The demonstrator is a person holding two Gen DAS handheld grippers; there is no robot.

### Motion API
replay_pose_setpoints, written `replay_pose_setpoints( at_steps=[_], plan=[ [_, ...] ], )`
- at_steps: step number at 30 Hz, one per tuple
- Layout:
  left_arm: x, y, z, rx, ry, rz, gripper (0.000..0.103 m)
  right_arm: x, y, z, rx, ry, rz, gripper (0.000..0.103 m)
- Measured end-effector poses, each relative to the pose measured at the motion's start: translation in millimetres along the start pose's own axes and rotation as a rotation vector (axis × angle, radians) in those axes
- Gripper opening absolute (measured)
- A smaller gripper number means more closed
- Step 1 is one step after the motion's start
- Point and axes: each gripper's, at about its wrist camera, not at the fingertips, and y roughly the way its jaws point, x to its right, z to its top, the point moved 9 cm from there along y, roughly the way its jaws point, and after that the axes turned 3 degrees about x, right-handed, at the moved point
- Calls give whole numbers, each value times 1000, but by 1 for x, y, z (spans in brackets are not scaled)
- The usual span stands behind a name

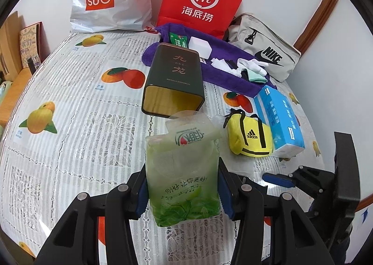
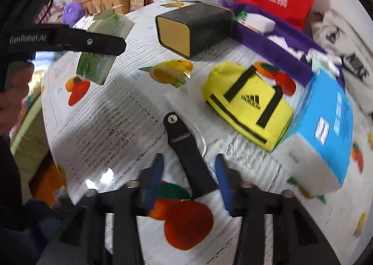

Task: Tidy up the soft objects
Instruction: 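Close the right gripper on the black watch strap, then carry the strap with the right gripper while the left carries the green packet to the towel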

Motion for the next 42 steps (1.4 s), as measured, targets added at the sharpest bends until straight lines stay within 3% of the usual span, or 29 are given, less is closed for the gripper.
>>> replay_pose_setpoints(
  at_steps=[3,4,7,13,20,25,31,42],
  plan=[
    [-2,0,0,1,-6,2,48,-1,14,0,-38,-23,16,35],
    [-3,-1,0,3,-8,4,48,-1,16,1,-32,-26,14,27],
    [-5,-1,-1,4,-13,4,48,0,16,6,-10,-4,14,20],
    [-6,1,-2,-1,-19,-3,48,-6,7,5,-9,134,124,21],
    [-4,2,-3,-4,-16,-7,48,-13,14,3,-31,97,73,23],
    [-6,1,-2,1,-23,-2,48,-19,18,6,0,42,29,21],
    [-5,-1,-1,-1,-16,3,48,-13,10,7,14,124,82,21],
    [5,3,1,-11,12,13,48,19,-31,-7,70,246,43,21]
  ],
)
